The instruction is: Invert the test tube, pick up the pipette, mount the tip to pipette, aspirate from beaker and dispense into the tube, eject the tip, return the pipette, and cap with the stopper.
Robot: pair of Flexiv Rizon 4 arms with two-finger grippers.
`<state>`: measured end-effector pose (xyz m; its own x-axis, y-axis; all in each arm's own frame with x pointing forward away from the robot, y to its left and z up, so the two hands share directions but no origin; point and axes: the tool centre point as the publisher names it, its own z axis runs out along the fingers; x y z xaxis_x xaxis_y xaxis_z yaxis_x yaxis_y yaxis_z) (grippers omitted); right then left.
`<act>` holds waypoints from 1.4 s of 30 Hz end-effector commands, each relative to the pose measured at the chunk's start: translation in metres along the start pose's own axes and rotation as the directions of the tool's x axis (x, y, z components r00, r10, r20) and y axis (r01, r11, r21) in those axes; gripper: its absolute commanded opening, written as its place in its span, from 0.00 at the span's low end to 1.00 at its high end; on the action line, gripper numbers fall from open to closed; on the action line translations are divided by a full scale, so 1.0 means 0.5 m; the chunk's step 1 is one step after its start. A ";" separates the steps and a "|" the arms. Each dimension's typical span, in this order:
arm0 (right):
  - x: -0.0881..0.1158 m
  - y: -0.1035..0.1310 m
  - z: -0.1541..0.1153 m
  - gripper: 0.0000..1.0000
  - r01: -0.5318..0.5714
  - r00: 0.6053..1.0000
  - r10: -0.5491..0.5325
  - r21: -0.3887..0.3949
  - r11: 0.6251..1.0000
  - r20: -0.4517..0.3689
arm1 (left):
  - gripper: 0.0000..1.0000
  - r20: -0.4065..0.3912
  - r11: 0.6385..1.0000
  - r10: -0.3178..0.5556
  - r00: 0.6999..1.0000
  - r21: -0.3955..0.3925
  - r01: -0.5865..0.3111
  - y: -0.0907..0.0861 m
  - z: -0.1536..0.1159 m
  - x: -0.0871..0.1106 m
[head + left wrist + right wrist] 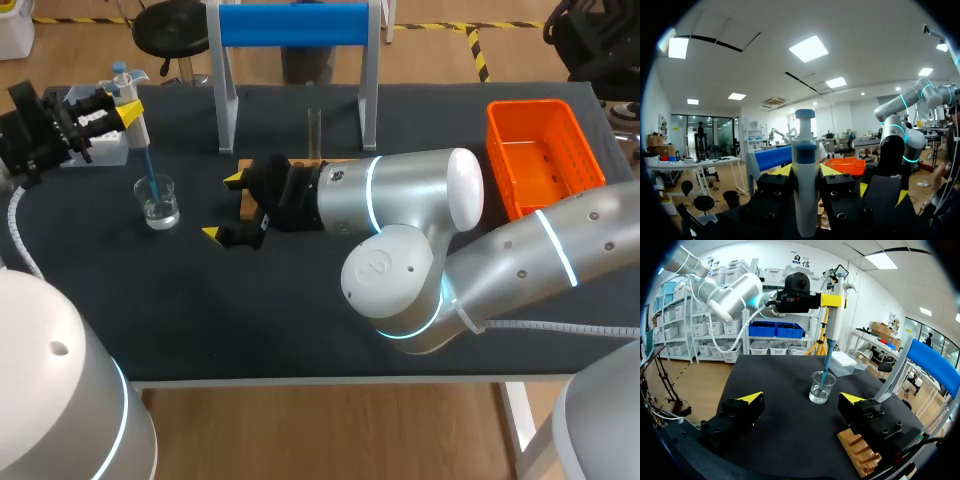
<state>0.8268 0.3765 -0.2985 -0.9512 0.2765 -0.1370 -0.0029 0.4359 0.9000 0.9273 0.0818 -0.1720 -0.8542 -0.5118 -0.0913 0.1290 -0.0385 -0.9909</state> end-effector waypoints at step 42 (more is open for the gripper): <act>-0.001 0.001 -0.002 1.00 0.000 1.000 0.000 0.001 1.000 -0.003 | 0.00 -0.021 0.999 -0.048 0.999 -0.007 0.047 0.048 -0.003 -0.021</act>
<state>0.8264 0.3766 -0.2987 -0.9507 0.2778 -0.1376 -0.0033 0.4345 0.9006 0.9380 0.0867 -0.1944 -0.8683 -0.4938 -0.0467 0.0852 -0.0559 -0.9948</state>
